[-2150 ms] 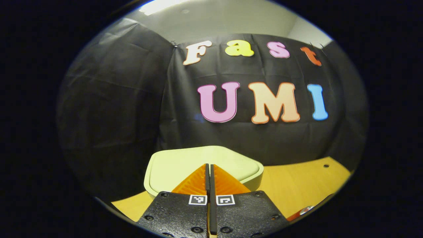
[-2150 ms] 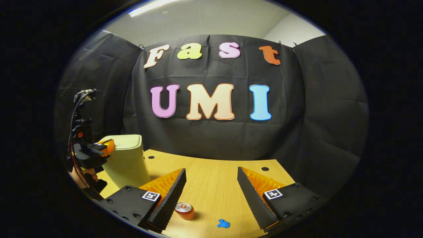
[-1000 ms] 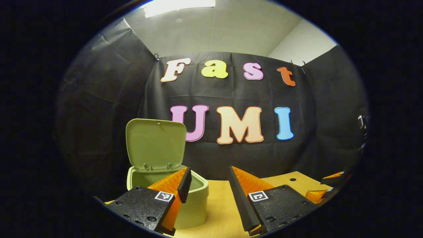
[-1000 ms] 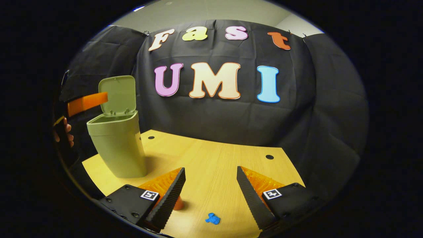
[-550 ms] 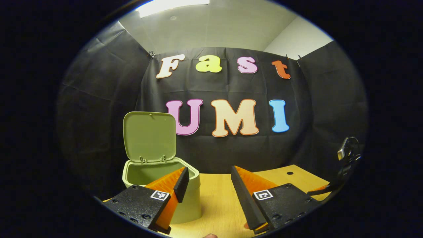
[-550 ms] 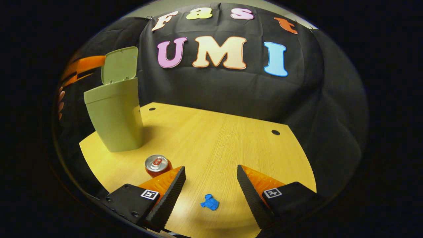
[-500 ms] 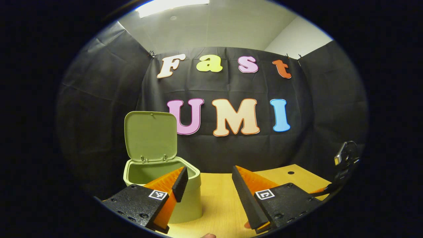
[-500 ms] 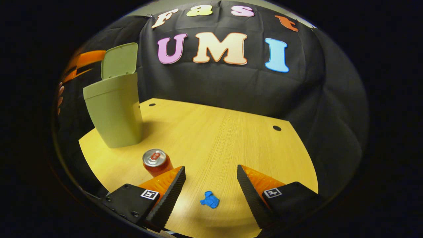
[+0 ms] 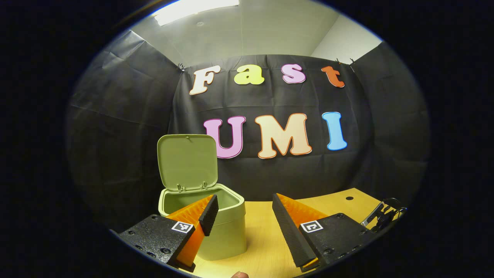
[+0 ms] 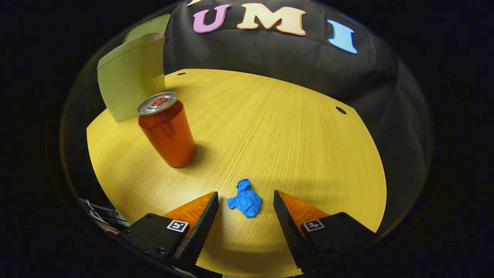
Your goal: Press the lid of the desktop garbage bin to open it, pick up the crumpled paper on the desktop and throw it into the bin, then pick up the pop can on the desktop and drop it into the bin, and finally close the garbage bin lid.
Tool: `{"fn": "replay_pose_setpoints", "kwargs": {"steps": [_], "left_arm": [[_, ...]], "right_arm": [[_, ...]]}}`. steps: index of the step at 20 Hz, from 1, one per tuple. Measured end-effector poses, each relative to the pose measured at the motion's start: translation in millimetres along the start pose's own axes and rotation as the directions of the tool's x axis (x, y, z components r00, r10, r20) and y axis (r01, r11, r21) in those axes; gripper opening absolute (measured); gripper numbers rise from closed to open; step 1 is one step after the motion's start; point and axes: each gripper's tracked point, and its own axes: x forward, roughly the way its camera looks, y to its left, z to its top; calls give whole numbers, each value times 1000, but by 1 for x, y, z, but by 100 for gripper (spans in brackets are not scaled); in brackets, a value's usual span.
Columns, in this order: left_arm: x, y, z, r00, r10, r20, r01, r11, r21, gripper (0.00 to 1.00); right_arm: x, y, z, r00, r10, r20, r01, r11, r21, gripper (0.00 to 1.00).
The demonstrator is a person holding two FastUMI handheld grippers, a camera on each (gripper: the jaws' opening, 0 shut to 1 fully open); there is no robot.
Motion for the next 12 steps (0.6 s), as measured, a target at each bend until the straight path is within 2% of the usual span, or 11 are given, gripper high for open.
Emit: {"fn": "replay_pose_setpoints", "kwargs": {"steps": [2,4,5,7,8,10,11,12], "left_arm": [[-1,3,-1,1000,13,-5,-13,1000,6,85],[-1,5,-4,1000,20,-14,-20,1000,10,85],[-1,6,-4,1000,23,-16,-22,1000,11,85],[-1,7,-3,1000,23,-15,-23,1000,14,86],[-2,7,-3,1000,24,-10,-24,1000,15,86],[-1,10,0,1000,26,1,-26,1000,18,85],[-1,13,1,1000,28,4,-28,999,19,85],[0,15,1,1000,28,5,-28,999,18,85]], "right_arm": [[5,1,3,1000,9,9,-9,1000,8,94],[11,3,1,1000,24,4,-24,1000,15,88],[13,6,0,999,39,-4,-38,999,22,89],[13,14,-1,996,84,-16,-83,996,43,72],[11,18,-1,995,97,-17,-96,994,53,48],[8,20,2,996,85,-9,-84,995,50,24],[7,22,5,996,90,-5,-90,995,43,19],[1,24,11,996,92,15,-93,995,36,18]]}}
